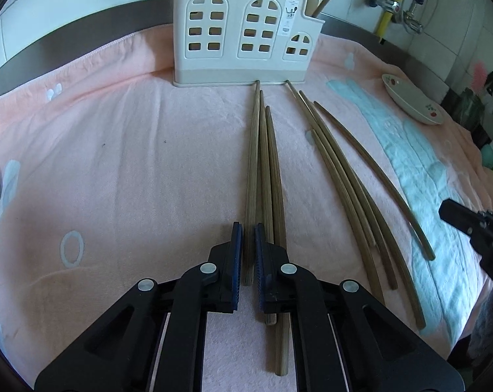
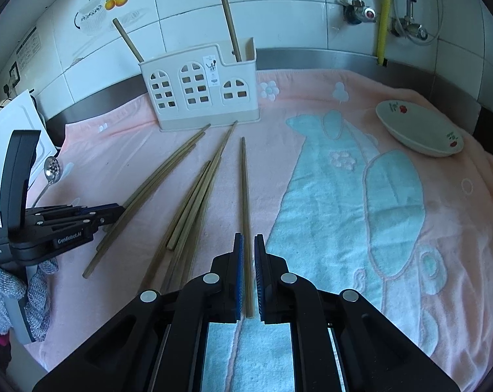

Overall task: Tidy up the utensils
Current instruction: 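Close the left tool on another chopstick and lift it, then carry the chopstick in the left tool up and drop it into the holder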

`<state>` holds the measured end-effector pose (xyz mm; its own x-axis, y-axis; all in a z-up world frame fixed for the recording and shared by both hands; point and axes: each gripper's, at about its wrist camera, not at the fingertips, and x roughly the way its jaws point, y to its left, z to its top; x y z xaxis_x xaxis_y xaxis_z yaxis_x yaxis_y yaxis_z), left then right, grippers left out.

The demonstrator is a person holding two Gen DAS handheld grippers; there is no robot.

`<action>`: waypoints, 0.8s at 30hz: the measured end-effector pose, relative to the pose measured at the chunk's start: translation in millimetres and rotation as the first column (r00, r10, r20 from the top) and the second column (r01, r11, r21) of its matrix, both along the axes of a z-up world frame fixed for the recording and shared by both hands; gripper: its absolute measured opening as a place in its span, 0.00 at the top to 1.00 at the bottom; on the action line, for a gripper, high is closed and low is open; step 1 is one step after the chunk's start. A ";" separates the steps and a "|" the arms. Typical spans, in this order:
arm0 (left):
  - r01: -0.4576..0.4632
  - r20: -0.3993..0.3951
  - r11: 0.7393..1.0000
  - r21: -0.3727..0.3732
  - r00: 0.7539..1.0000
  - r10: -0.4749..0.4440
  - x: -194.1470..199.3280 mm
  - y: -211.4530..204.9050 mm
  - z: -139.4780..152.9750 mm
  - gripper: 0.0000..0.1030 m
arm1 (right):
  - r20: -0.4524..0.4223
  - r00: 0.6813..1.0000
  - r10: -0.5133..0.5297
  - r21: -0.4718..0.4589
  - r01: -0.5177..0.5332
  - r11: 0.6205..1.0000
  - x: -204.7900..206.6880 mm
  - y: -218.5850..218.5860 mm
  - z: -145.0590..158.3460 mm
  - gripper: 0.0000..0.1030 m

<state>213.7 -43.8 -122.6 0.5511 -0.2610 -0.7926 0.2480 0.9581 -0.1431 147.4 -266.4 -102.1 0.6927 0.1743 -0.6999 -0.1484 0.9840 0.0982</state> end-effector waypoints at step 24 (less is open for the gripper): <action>-0.010 0.148 1.000 -0.007 0.989 0.011 -19.9 6.9 36.6 0.94 | -0.059 0.998 0.008 -0.010 -0.009 1.000 12.5 6.2 -25.7 0.94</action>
<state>193.8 -36.9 -86.0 0.6651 -0.2591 -0.7004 0.2570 0.9600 -0.1111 159.9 -260.2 -127.8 0.6485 0.1730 -0.7413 -0.1513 0.9837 0.0972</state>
